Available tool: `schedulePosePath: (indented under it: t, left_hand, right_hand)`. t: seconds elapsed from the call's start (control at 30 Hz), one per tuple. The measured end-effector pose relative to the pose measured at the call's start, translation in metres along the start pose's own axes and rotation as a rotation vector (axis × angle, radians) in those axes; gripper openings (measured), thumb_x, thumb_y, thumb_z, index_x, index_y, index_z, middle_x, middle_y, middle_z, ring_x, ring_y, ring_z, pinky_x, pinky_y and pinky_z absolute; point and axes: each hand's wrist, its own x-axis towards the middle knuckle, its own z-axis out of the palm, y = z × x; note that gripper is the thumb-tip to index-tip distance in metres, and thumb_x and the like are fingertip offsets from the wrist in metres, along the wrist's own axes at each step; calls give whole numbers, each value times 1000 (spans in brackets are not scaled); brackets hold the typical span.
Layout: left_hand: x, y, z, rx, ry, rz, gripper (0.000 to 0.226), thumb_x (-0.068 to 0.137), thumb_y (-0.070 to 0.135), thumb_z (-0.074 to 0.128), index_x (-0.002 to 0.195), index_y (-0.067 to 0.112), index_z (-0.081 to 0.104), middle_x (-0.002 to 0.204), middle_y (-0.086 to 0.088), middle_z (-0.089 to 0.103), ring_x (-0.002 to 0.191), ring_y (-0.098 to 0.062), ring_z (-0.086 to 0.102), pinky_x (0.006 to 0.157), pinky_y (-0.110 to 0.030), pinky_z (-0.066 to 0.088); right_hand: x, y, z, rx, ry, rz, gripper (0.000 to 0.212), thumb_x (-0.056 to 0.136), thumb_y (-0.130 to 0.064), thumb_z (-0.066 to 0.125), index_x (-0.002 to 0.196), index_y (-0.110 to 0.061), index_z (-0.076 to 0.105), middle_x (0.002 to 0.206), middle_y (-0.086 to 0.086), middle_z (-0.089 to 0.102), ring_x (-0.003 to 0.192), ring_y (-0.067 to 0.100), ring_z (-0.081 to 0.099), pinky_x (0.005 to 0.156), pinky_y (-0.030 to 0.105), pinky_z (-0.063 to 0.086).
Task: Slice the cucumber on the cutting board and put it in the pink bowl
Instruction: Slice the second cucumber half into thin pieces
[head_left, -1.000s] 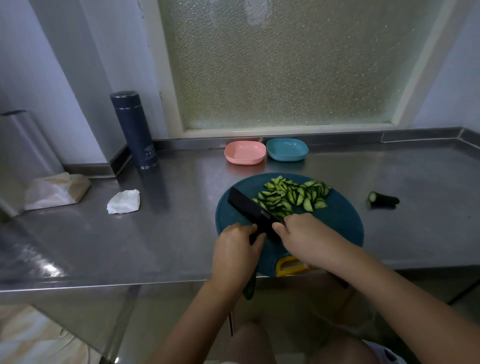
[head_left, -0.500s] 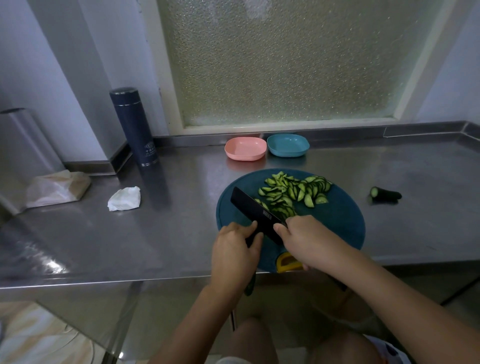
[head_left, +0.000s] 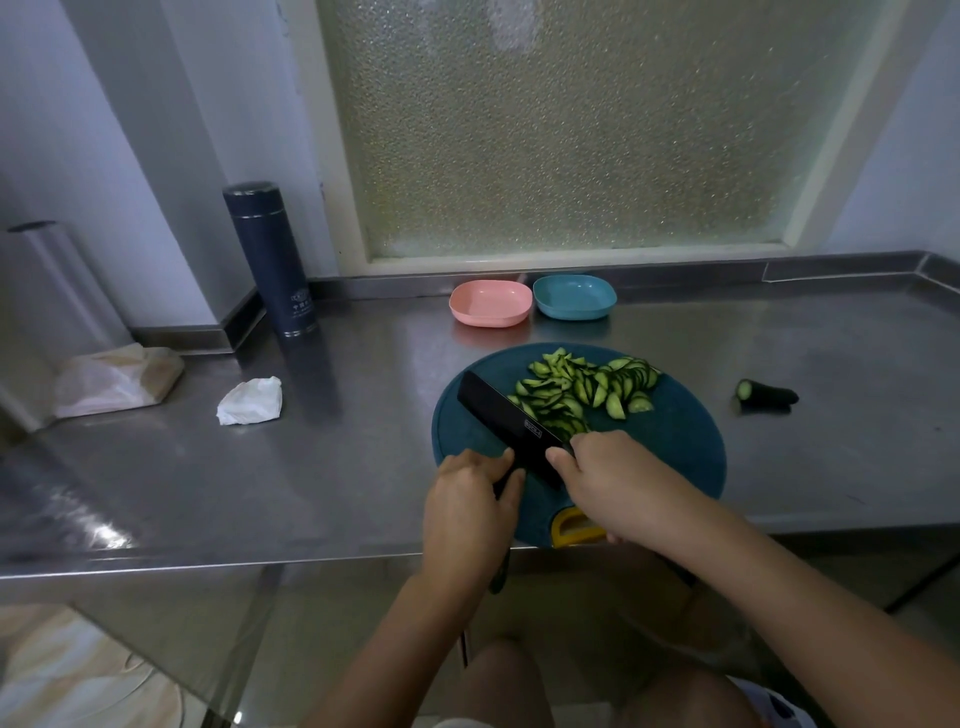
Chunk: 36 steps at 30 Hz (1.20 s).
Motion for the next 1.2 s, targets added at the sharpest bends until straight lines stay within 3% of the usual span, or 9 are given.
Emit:
schedulePosePath:
  t: [0.13,0.27,0.4,0.57,1.2]
  left_hand:
    - [1,0,0,4,-5,7,29,89,26,60,116,15,66,94,-7,67,86,-17,54,68,-19,33]
    - [0,0,-1,-7,-4,-14,31,89,29,59,118,19,65,96,-4,67,88,-13,54,70,-17,34]
    - [-1,0,-1,-26,-1,-36,32,90,30,59,119,19,65,102,-1,67,94,-12,54,74,-15,34]
    - [-1,-1,0,-34,2,-58,32,89,32,59,117,17,66,105,-2,67,98,-14,56,79,-19,40]
    - [-3,2,1,-34,10,-72,30,90,31,58,115,17,66,101,-2,66,94,-13,54,77,-18,39]
  right_hand:
    - [12,-6,12,-16,7,0,40,103,-37,30,84,-10,53,69,1,48,58,15,48,57,29,41]
    - [21,-6,19,-1,-4,30,41,103,-37,31,95,-8,58,70,0,46,67,20,50,62,30,42]
    - [15,-1,11,6,-17,51,39,103,-38,29,88,-11,53,72,3,51,56,16,50,58,33,46]
    - [4,0,5,17,-39,38,43,103,-38,27,93,-9,57,69,5,55,47,13,52,47,25,45]
    - [-8,0,-5,5,-20,23,39,102,-39,28,90,-12,53,68,5,55,42,13,54,44,24,47]
